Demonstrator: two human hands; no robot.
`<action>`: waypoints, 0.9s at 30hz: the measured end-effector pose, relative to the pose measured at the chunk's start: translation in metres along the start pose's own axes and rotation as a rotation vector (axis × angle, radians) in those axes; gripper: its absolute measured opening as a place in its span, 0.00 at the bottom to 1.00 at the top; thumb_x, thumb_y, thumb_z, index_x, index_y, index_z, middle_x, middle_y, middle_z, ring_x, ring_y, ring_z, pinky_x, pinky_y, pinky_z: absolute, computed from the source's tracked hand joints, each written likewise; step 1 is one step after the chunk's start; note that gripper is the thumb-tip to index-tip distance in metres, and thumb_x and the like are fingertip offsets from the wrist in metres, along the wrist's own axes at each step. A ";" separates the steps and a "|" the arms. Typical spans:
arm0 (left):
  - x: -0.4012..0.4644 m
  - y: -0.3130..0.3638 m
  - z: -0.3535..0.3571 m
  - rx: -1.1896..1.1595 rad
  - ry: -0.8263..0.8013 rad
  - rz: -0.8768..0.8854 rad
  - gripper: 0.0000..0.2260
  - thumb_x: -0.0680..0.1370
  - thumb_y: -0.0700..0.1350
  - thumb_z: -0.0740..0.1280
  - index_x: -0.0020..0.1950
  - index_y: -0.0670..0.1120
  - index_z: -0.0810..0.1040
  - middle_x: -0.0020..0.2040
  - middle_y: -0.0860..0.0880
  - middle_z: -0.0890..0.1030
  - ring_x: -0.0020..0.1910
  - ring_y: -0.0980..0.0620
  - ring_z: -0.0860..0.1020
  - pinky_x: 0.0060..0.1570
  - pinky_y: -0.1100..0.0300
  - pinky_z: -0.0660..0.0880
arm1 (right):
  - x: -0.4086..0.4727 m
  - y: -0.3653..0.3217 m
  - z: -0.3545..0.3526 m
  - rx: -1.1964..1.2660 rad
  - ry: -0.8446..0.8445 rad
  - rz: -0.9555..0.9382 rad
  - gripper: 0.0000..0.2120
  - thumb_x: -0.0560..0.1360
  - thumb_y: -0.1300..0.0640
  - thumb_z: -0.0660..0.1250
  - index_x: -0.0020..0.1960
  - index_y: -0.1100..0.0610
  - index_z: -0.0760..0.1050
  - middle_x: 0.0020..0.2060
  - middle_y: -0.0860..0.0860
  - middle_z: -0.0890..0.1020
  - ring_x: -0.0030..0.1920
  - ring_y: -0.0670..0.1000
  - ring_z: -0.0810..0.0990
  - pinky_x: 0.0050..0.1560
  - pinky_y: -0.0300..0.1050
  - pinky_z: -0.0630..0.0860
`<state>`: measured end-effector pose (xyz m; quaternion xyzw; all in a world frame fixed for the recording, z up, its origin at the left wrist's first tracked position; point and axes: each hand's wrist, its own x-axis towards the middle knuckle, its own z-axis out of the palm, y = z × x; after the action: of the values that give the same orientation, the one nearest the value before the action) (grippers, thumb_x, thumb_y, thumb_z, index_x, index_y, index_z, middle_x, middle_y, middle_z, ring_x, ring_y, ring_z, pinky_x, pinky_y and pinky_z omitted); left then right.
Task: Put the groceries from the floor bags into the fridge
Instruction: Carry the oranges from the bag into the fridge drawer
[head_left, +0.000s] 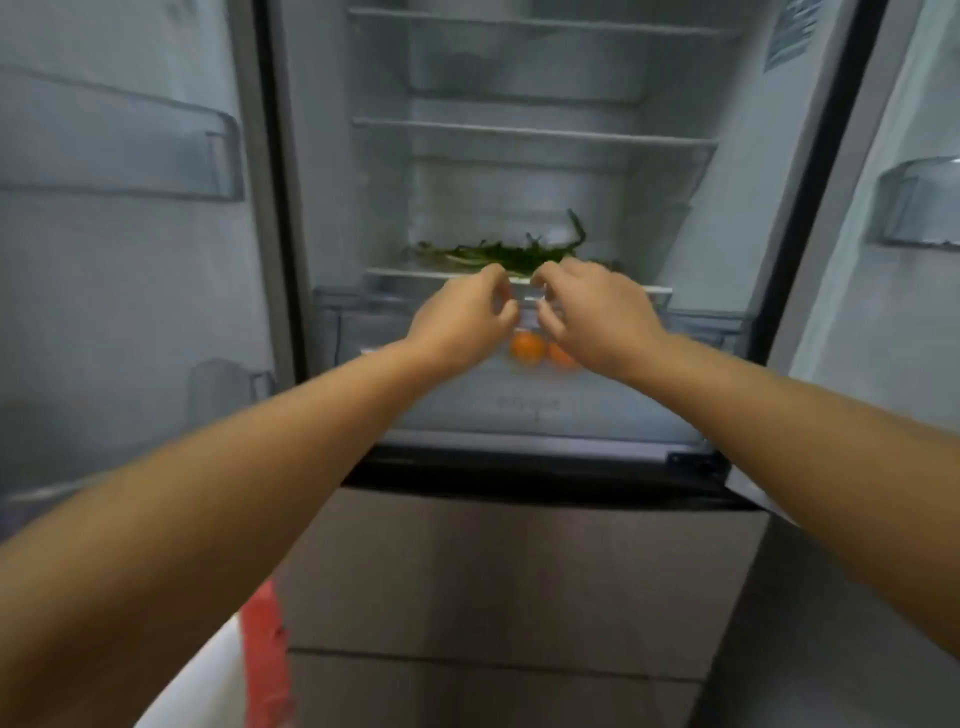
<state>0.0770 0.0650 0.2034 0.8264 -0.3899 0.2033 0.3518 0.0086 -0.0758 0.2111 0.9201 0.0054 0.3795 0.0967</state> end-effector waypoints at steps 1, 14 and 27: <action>-0.028 -0.002 0.000 -0.039 0.004 -0.014 0.07 0.77 0.46 0.62 0.52 0.45 0.75 0.43 0.45 0.80 0.45 0.42 0.78 0.44 0.52 0.73 | -0.018 -0.017 0.004 0.047 0.018 -0.024 0.14 0.77 0.54 0.61 0.59 0.58 0.73 0.53 0.57 0.79 0.53 0.61 0.77 0.46 0.54 0.74; -0.469 -0.131 -0.098 0.332 -0.221 -0.668 0.11 0.80 0.50 0.58 0.60 0.48 0.71 0.55 0.47 0.78 0.52 0.46 0.77 0.47 0.56 0.70 | -0.230 -0.349 0.069 0.386 -0.559 -0.242 0.17 0.77 0.51 0.58 0.64 0.55 0.69 0.59 0.56 0.75 0.58 0.60 0.75 0.53 0.54 0.73; -0.883 -0.159 -0.410 0.544 -0.024 -1.349 0.10 0.79 0.48 0.59 0.57 0.46 0.72 0.51 0.45 0.79 0.47 0.45 0.78 0.44 0.54 0.73 | -0.342 -0.808 -0.046 0.735 -0.785 -0.702 0.19 0.80 0.50 0.55 0.69 0.53 0.64 0.62 0.52 0.73 0.57 0.55 0.77 0.52 0.48 0.74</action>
<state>-0.3645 0.8820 -0.1279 0.9473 0.2650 0.0226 0.1784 -0.2162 0.6964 -0.1428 0.9072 0.4001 -0.0664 -0.1120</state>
